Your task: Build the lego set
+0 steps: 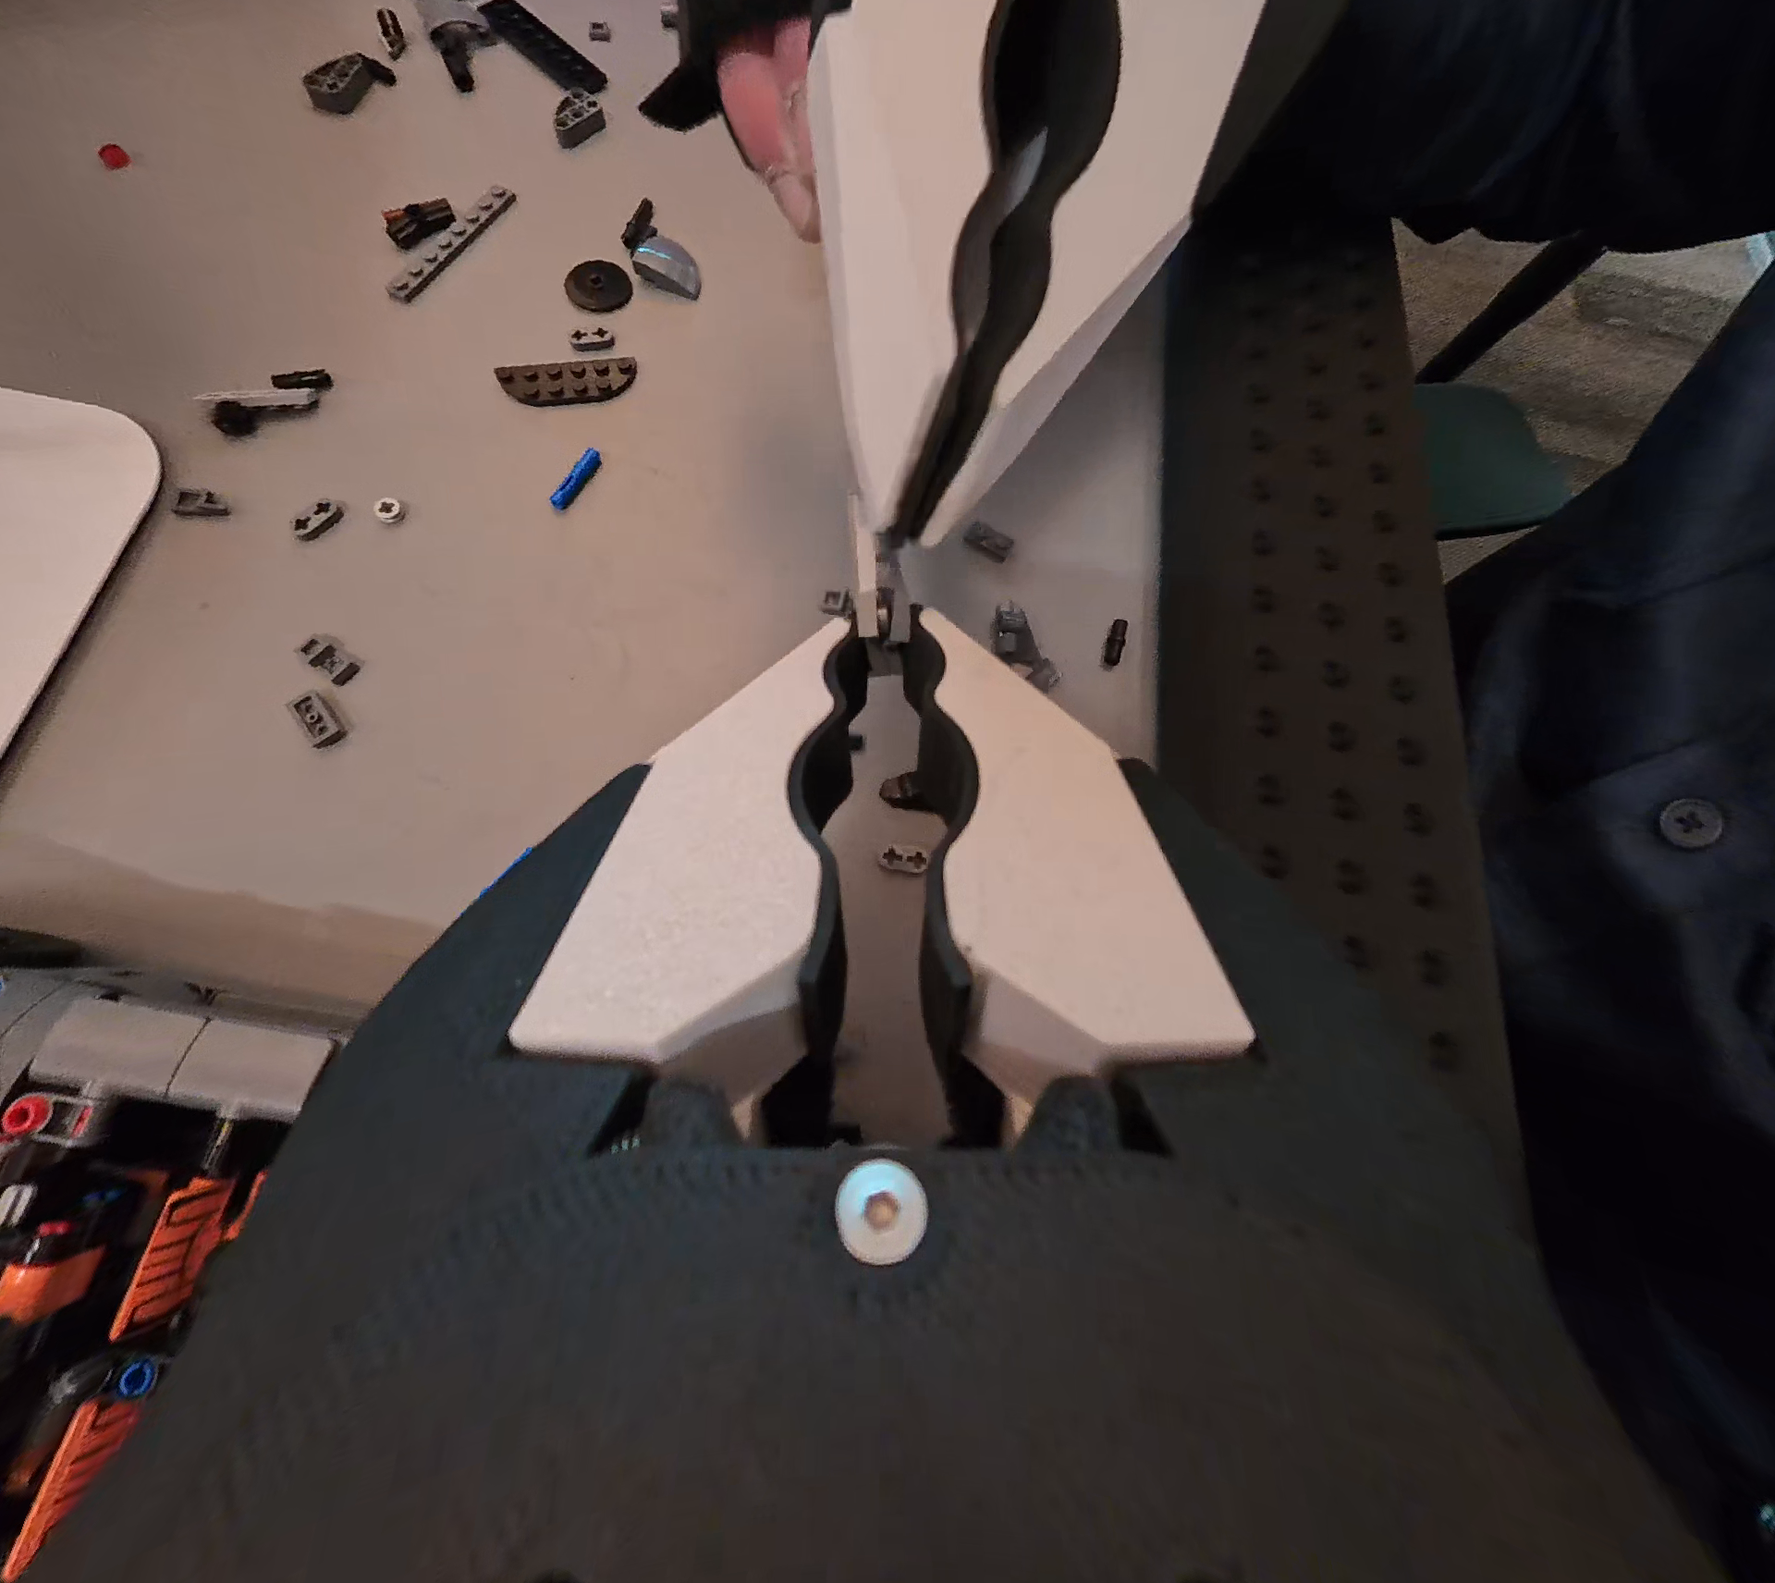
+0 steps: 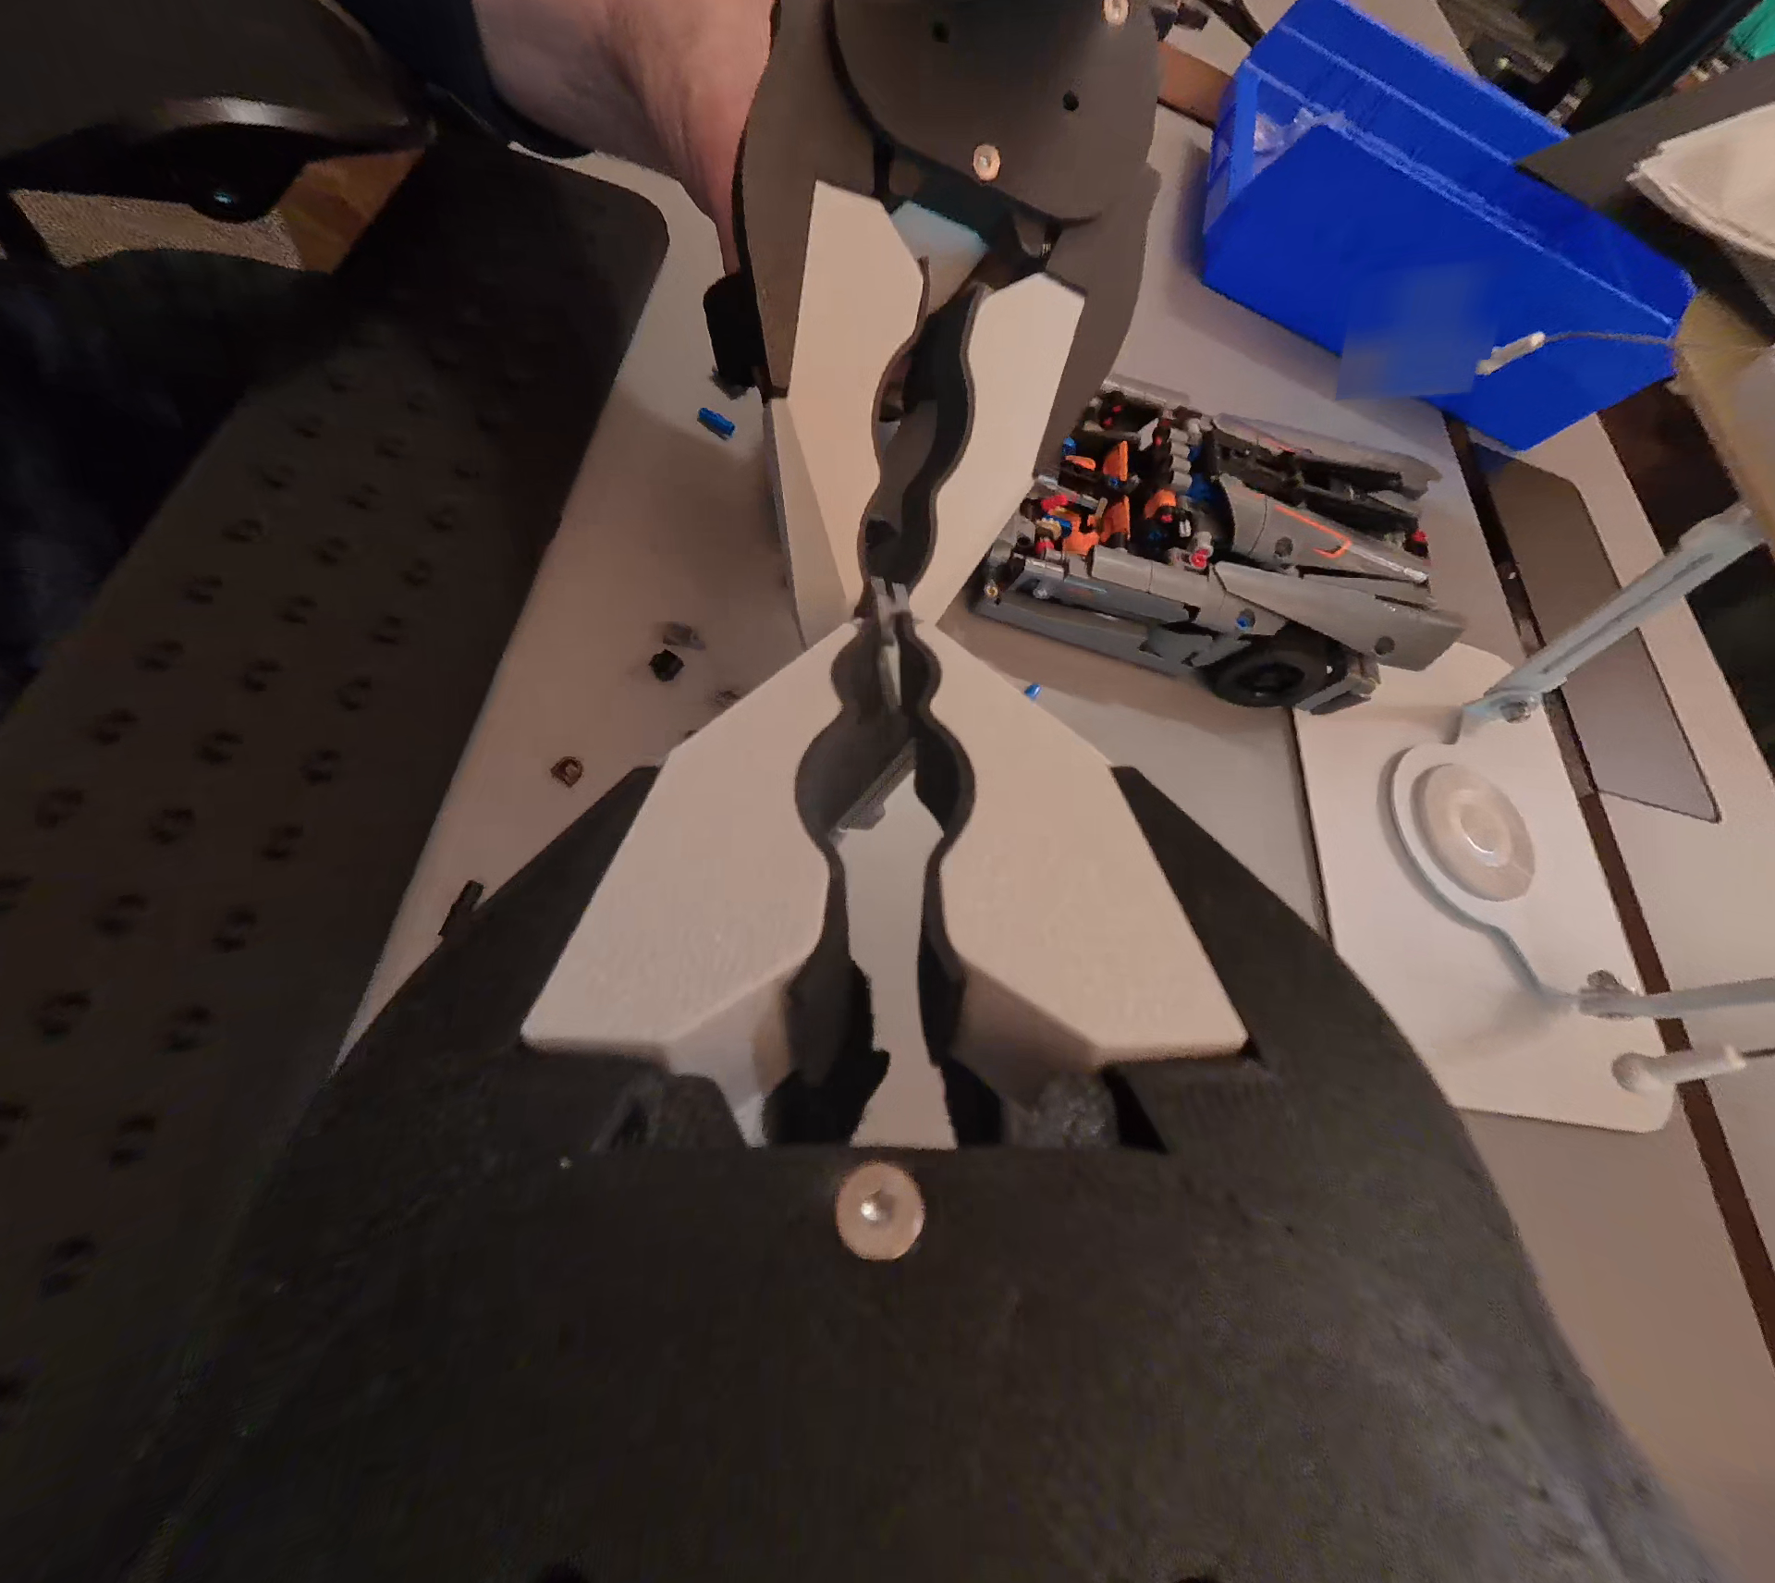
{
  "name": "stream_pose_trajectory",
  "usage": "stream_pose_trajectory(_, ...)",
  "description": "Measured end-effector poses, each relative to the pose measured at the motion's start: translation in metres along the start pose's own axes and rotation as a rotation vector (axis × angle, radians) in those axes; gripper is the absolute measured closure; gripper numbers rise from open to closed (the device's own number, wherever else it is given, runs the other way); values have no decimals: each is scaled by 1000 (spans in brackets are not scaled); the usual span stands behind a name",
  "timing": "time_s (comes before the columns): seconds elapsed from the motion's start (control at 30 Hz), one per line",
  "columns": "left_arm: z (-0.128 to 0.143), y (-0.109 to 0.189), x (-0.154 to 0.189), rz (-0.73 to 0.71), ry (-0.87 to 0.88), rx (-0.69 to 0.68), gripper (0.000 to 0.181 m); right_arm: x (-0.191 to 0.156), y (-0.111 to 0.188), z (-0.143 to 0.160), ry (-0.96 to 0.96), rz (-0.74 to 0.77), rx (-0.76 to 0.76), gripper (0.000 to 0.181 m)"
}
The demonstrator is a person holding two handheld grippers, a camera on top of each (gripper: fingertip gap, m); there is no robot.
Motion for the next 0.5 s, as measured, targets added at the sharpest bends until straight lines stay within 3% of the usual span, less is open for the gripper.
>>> stream_pose_trajectory(0.07,-1,0,1,-6,-15,7,177,0,-3,2,-25,-5,-15,172)
stream_pose_trajectory(0.27,-2,-1,-2,-66,-31,3,177,0,-7,5,-18,26,-88,181)
stream_pose_trajectory(0.5,-10,2,-1,-77,-54,78,177,6,-1,1,-150,-2,39,181)
Point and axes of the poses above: each gripper's, where its closed fingertips meet, y back along the fingers, z out of its underside, x = y × z across the jaws, the point moved 4 cm from there along y, back along the fingers, and after that the axes turned 8 degrees about y, right-handed, at the moved point
